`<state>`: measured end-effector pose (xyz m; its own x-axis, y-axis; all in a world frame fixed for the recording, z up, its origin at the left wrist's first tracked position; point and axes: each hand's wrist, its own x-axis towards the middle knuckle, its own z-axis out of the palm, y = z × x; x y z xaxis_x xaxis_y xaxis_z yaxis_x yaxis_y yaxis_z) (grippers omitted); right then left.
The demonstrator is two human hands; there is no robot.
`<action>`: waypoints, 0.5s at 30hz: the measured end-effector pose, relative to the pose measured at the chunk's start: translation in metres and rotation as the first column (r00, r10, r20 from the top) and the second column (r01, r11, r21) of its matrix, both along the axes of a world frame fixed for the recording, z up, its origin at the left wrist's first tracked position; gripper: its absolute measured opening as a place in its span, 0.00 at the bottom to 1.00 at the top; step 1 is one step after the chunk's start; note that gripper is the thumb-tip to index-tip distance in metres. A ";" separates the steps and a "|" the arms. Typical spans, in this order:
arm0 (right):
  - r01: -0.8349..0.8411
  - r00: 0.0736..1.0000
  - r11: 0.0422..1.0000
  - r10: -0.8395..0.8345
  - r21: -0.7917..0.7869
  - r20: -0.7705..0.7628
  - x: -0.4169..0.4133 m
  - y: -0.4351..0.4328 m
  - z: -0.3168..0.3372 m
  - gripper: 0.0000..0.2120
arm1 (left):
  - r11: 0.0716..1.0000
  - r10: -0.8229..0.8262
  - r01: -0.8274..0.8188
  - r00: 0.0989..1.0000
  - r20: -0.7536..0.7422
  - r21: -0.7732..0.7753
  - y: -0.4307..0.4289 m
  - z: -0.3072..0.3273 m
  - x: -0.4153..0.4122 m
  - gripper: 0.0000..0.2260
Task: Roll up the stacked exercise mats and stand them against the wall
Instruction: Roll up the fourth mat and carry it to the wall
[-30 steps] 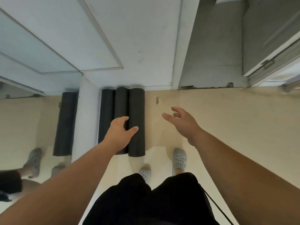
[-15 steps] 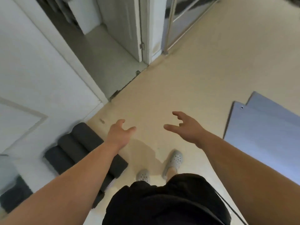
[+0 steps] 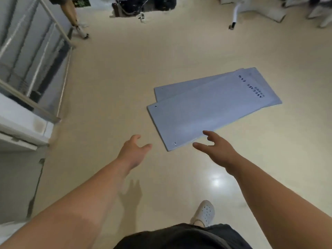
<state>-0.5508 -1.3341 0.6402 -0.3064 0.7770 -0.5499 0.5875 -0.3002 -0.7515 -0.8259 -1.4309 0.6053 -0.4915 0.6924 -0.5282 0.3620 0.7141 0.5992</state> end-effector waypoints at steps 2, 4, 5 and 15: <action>0.102 0.995 0.995 -0.102 -0.004 -0.001 0.065 0.033 0.002 0.40 | 0.995 -0.095 0.095 0.995 0.006 -0.012 0.061 -0.001 0.061 0.31; 0.160 0.987 0.987 -0.160 -0.006 0.005 0.123 0.062 0.004 0.40 | 0.982 -0.186 0.186 0.982 0.026 -0.025 0.112 0.003 0.115 0.32; 0.178 0.984 0.984 -0.178 -0.009 0.011 0.149 0.077 0.005 0.40 | 0.974 -0.225 0.226 0.974 0.036 -0.027 0.135 0.003 0.137 0.32; 0.253 0.951 0.967 -0.255 0.033 0.174 0.322 0.252 -0.025 0.40 | 0.894 -0.431 0.436 0.900 0.067 -0.102 0.368 -0.027 0.285 0.33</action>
